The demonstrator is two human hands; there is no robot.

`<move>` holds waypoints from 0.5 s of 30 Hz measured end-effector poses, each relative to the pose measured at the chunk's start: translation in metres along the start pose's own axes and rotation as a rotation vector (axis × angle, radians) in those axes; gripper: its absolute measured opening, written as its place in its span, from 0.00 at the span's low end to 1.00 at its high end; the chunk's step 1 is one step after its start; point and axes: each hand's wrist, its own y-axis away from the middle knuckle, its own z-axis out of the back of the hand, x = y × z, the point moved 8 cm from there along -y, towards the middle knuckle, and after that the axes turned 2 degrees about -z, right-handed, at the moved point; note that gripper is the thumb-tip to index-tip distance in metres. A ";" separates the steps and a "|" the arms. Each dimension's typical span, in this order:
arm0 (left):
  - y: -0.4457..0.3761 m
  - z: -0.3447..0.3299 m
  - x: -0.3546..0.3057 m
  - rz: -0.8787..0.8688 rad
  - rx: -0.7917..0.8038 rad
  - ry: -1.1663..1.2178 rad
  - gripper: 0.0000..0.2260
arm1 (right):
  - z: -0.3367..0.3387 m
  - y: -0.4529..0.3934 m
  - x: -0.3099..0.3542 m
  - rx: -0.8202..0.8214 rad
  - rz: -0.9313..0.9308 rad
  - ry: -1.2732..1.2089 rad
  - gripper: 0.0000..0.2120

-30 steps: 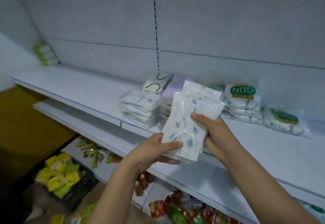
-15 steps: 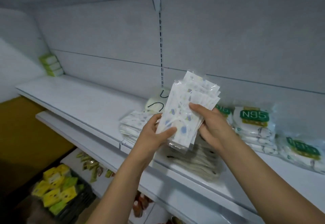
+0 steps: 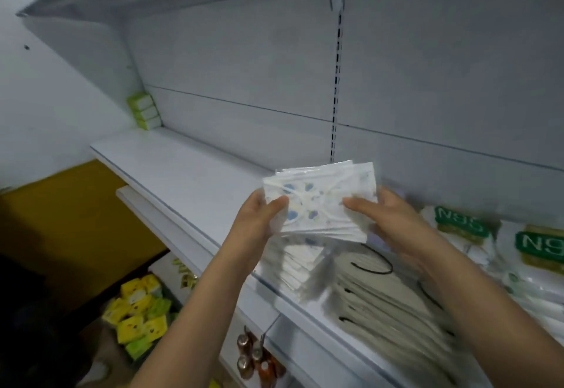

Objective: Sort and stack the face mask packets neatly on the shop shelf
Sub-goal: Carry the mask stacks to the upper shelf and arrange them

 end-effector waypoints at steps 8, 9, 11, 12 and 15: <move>-0.059 0.044 -0.027 -0.123 0.061 -0.507 0.17 | -0.028 -0.017 0.006 -0.458 0.093 0.557 0.17; -0.066 0.049 -0.028 -0.121 0.063 -0.583 0.21 | -0.030 -0.018 0.005 -0.470 0.064 0.658 0.15; -0.079 0.051 -0.021 -0.107 0.106 -0.751 0.27 | -0.035 -0.019 -0.006 -0.472 -0.063 0.880 0.15; -0.084 0.049 -0.012 -0.087 0.156 -0.863 0.29 | -0.037 -0.018 -0.013 -0.470 -0.135 1.005 0.17; -0.091 0.044 0.028 0.002 0.286 -1.060 0.34 | -0.040 -0.021 -0.027 -0.508 -0.148 1.310 0.26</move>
